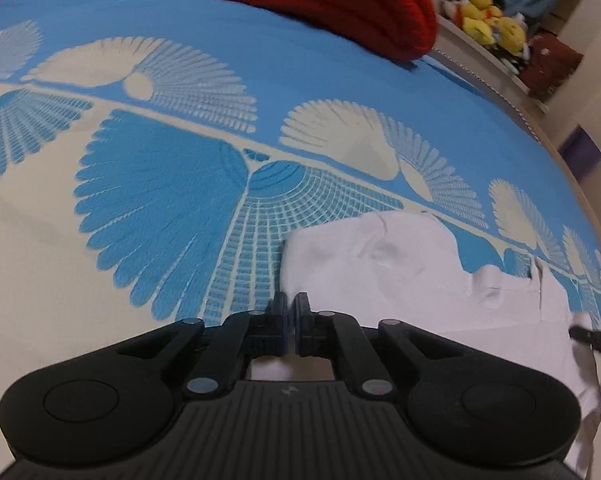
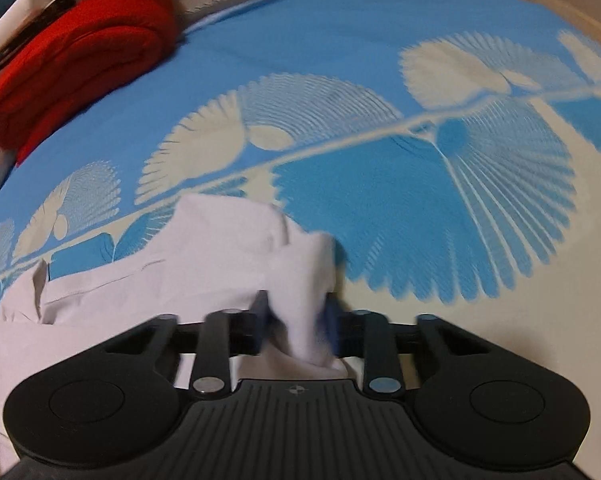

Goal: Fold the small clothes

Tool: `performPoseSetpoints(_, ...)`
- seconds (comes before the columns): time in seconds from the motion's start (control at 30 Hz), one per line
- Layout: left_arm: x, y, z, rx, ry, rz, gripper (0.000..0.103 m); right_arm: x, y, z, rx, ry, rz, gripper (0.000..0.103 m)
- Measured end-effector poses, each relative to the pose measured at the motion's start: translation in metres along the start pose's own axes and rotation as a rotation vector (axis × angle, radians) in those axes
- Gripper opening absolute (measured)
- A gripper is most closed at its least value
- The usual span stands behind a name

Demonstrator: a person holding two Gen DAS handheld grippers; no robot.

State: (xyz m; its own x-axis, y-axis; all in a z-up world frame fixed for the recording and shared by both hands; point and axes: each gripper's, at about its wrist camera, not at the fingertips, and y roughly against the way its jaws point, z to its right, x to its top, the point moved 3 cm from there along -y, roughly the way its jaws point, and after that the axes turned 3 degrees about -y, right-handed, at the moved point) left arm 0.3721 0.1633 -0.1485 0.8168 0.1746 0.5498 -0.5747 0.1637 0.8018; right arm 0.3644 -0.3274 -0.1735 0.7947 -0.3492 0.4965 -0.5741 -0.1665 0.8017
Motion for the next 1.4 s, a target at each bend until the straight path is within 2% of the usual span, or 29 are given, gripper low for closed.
performPoseSetpoints(0.1,0.011,0.010,0.003,0.032,-0.059,0.069,0.002,0.005,-0.003,-0.015,-0.010,0.073,0.072,0.012)
performPoseSetpoints(0.23,0.034,0.033,0.010,0.038,-0.051,0.224,0.003,0.027,0.010,-0.029,0.026,0.046,0.213,0.011)
performPoseSetpoints(0.27,0.037,0.037,0.013,0.069,-0.058,0.253,0.003,0.033,0.016,-0.034,0.030,0.054,0.257,0.011)
performPoseSetpoints(0.3,0.040,0.039,0.015,0.134,-0.065,0.271,0.003,0.037,0.019,-0.040,0.021,0.075,0.287,0.013)
performPoseSetpoints(0.33,0.044,0.039,0.016,0.167,-0.066,0.270,0.006,0.042,0.021,-0.044,-0.006,0.095,0.309,0.020)
performPoseSetpoints(0.37,0.044,0.040,0.015,0.162,-0.059,0.261,0.012,0.046,0.021,-0.046,-0.044,0.101,0.316,0.028)
performPoseSetpoints(0.4,0.044,0.042,0.015,0.134,-0.047,0.251,0.013,0.050,0.020,-0.046,-0.087,0.097,0.309,0.046)
performPoseSetpoints(0.43,0.043,0.043,0.015,0.105,-0.045,0.241,0.013,0.054,0.019,-0.042,-0.122,0.083,0.299,0.051)
performPoseSetpoints(0.53,0.034,0.040,0.022,0.035,-0.110,0.185,0.013,0.050,0.027,-0.027,-0.155,0.022,0.295,0.050)
performPoseSetpoints(0.6,0.022,0.028,0.023,-0.006,-0.141,0.103,0.013,0.041,0.029,-0.023,-0.096,0.027,0.253,0.050)
performPoseSetpoints(0.63,0.015,0.019,0.021,0.003,-0.152,0.045,0.013,0.034,0.026,-0.022,-0.049,0.051,0.208,0.049)
performPoseSetpoints(0.67,0.006,0.008,0.017,0.044,-0.162,-0.039,0.015,0.024,0.020,-0.023,-0.007,0.084,0.134,0.049)
performPoseSetpoints(0.7,-0.001,0.001,0.013,0.081,-0.165,-0.089,0.025,0.015,0.012,-0.022,0.000,0.118,0.053,0.048)
performPoseSetpoints(0.73,-0.004,0.005,0.012,0.084,-0.156,-0.069,0.029,0.003,0.001,-0.019,-0.054,0.172,-0.040,0.055)
performPoseSetpoints(0.77,-0.004,0.009,0.014,0.075,-0.141,-0.067,0.028,-0.007,-0.004,-0.016,-0.115,0.210,-0.066,0.058)
performPoseSetpoints(0.8,-0.004,0.012,0.017,0.063,-0.137,-0.070,0.028,-0.011,0.003,-0.014,-0.125,0.202,-0.021,0.057)
performPoseSetpoints(0.87,-0.012,0.020,0.029,0.008,-0.183,-0.040,0.029,-0.014,0.013,-0.019,-0.112,0.197,0.013,0.054)
performPoseSetpoints(0.9,-0.019,0.015,0.031,0.028,-0.206,-0.079,0.030,-0.019,0.015,-0.022,-0.093,0.227,0.020,0.053)
performPoseSetpoints(0.93,-0.028,0.012,0.030,0.068,-0.219,-0.104,0.033,-0.026,0.013,-0.022,-0.109,0.256,-0.005,0.057)
performPoseSetpoints(0.97,-0.031,0.018,0.032,0.084,-0.214,-0.090,0.033,-0.029,0.010,-0.020,-0.152,0.264,-0.040,0.061)
performPoseSetpoints(1.03,-0.027,0.035,0.039,0.121,-0.195,-0.110,0.033,-0.029,0.019,-0.009,-0.193,0.190,-0.070,0.062)
performPoseSetpoints(1.07,-0.024,0.049,0.045,0.120,-0.202,-0.086,0.033,-0.025,0.028,-0.005,-0.211,0.150,-0.087,0.062)
performPoseSetpoints(1.1,-0.021,0.062,0.049,0.117,-0.209,-0.064,0.033,-0.020,0.040,-0.002,-0.230,0.119,-0.082,0.058)
performPoseSetpoints(1.17,-0.016,0.085,0.055,0.132,-0.198,-0.052,0.033,-0.012,0.068,0.000,-0.265,0.087,-0.034,0.057)
performPoseSetpoints(1.27,-0.015,0.133,0.067,0.122,-0.148,-0.016,0.034,-0.011,0.119,0.000,-0.243,0.055,0.028,0.057)
performPoseSetpoints(1.4,-0.039,0.197,0.084,0.123,-0.140,0.040,0.037,-0.026,0.193,-0.001,-0.145,0.040,0.109,0.057)
